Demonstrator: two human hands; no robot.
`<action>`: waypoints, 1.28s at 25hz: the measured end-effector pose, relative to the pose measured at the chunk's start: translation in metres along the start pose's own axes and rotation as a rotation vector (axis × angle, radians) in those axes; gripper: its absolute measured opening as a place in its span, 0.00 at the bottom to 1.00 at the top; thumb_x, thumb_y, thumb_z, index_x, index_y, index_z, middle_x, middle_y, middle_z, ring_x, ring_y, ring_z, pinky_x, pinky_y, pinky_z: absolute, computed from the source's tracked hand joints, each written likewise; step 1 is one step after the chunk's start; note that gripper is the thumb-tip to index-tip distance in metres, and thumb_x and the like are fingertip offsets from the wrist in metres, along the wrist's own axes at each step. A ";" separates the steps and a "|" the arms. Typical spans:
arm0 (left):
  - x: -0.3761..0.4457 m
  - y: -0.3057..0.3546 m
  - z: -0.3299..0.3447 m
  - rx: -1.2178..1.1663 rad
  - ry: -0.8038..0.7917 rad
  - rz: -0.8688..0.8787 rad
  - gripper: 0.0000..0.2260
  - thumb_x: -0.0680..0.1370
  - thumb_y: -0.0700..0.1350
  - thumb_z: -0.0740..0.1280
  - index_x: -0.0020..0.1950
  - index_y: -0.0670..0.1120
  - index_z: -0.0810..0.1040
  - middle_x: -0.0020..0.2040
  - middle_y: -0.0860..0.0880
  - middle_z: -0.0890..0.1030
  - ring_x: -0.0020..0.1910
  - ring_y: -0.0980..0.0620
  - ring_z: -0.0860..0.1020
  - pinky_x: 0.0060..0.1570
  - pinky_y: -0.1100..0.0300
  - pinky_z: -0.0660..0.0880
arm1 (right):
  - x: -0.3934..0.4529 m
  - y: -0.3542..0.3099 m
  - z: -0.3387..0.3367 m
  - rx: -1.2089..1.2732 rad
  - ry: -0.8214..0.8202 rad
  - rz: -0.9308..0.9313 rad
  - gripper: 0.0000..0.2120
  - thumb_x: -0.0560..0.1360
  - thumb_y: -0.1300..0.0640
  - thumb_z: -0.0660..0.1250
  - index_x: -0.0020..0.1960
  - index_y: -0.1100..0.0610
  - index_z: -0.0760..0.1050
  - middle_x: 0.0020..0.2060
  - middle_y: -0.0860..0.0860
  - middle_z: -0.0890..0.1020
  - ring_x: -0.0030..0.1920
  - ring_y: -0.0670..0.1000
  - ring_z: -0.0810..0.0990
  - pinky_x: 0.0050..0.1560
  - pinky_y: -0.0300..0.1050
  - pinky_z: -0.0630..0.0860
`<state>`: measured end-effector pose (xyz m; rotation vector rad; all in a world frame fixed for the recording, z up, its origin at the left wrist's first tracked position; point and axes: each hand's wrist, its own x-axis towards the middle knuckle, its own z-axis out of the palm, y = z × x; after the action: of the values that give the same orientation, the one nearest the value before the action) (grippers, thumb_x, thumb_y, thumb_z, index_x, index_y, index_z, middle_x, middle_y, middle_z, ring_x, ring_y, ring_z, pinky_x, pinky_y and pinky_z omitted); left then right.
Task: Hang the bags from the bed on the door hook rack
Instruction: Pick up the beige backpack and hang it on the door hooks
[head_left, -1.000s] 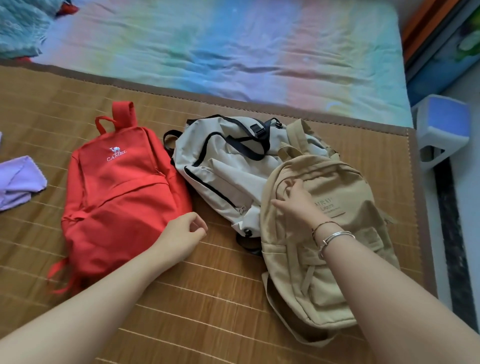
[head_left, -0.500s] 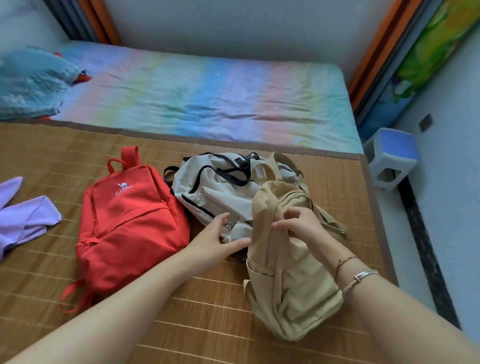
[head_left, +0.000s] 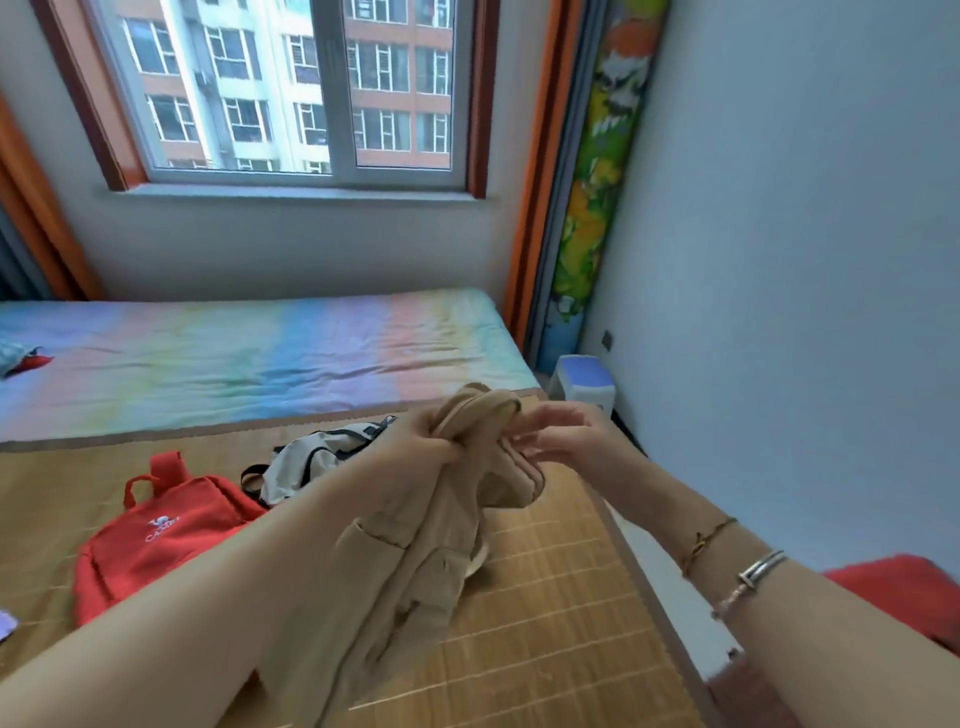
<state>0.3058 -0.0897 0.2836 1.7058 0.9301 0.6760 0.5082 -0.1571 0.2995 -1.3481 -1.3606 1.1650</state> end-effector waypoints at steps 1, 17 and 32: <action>-0.008 0.017 0.006 -0.019 0.003 0.023 0.20 0.60 0.38 0.62 0.46 0.52 0.84 0.43 0.51 0.85 0.47 0.53 0.82 0.47 0.59 0.80 | -0.023 -0.006 -0.012 -0.019 0.120 0.002 0.11 0.70 0.67 0.62 0.45 0.59 0.82 0.44 0.52 0.85 0.45 0.49 0.81 0.47 0.40 0.79; -0.086 0.298 0.398 -0.209 -0.579 0.254 0.22 0.70 0.29 0.58 0.34 0.51 0.85 0.28 0.53 0.84 0.28 0.58 0.82 0.27 0.67 0.77 | -0.488 -0.038 -0.299 -0.056 0.855 0.285 0.14 0.68 0.47 0.70 0.46 0.56 0.81 0.43 0.51 0.83 0.41 0.49 0.80 0.40 0.43 0.75; -0.250 0.562 0.847 0.065 -1.769 0.723 0.28 0.68 0.65 0.70 0.64 0.55 0.76 0.57 0.53 0.84 0.56 0.53 0.82 0.57 0.56 0.77 | -0.893 -0.145 -0.405 -0.462 1.991 -0.024 0.03 0.73 0.54 0.69 0.44 0.52 0.80 0.46 0.52 0.86 0.44 0.50 0.82 0.50 0.46 0.77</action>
<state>0.9936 -0.8303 0.5569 1.8421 -0.9212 -0.5507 0.9111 -1.0290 0.5446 -1.7513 -0.0456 -0.7371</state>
